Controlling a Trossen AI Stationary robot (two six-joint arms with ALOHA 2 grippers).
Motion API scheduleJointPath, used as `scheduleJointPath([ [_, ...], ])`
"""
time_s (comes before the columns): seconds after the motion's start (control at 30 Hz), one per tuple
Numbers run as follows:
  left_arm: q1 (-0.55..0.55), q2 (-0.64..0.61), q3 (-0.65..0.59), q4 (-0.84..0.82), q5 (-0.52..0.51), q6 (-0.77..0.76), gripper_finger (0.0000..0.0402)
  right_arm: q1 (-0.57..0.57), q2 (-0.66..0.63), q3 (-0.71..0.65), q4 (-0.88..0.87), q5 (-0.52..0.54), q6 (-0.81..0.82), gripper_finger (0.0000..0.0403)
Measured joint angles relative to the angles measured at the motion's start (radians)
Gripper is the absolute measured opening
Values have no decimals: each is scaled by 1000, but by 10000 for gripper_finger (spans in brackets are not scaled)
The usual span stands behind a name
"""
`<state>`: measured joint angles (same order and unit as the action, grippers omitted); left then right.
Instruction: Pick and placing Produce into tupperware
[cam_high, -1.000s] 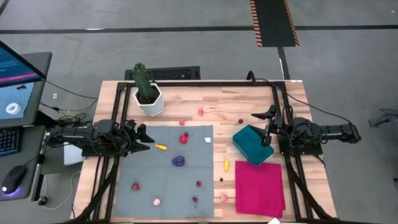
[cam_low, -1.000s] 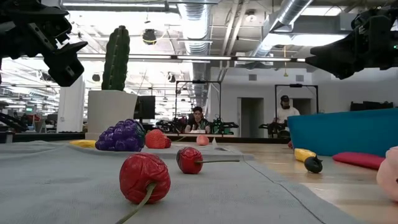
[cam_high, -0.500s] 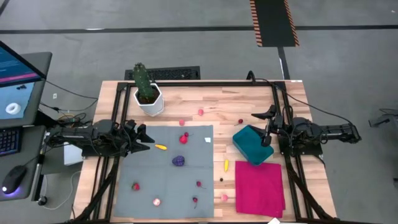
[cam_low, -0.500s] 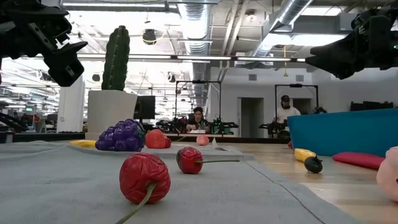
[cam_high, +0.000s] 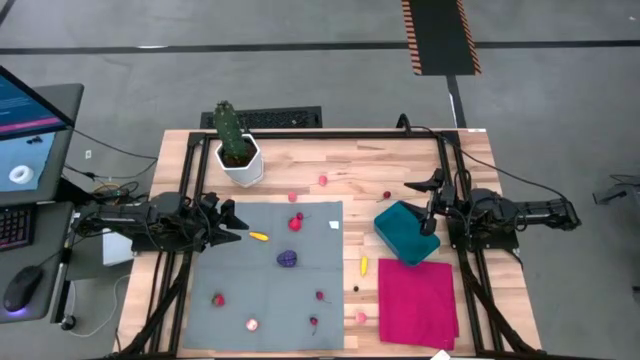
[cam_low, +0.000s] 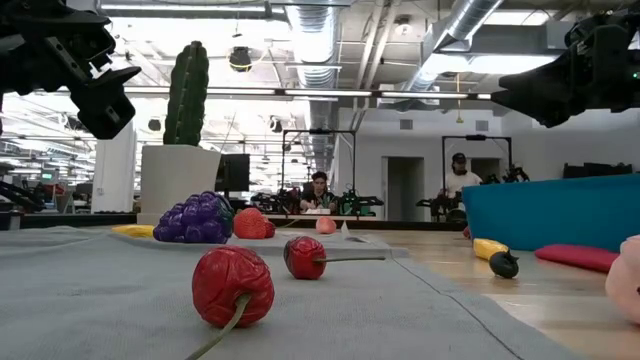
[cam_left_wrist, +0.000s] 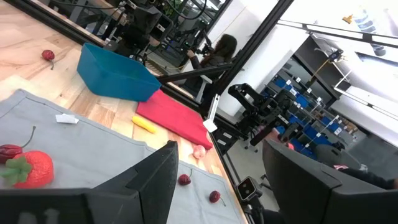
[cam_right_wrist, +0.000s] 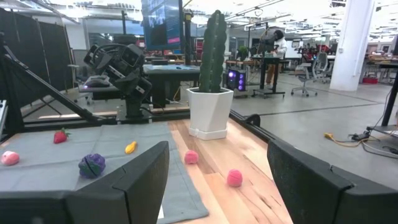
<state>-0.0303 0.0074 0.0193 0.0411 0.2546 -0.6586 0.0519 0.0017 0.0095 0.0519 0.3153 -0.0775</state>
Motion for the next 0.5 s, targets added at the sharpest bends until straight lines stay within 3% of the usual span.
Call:
scheduleJointPath([
  [0.1,0,0,0,0,-55,28,224,0,0,0,3,0,157,296],
  [0.23,0,0,-3,-10,-267,83,224,-3,0,-1,8,0,429,296],
  [0.4,0,0,-1,-5,-463,23,224,-22,0,-1,1,6,515,296],
  [0.5,0,0,0,6,-588,199,224,-20,0,-1,1,4,540,296],
])
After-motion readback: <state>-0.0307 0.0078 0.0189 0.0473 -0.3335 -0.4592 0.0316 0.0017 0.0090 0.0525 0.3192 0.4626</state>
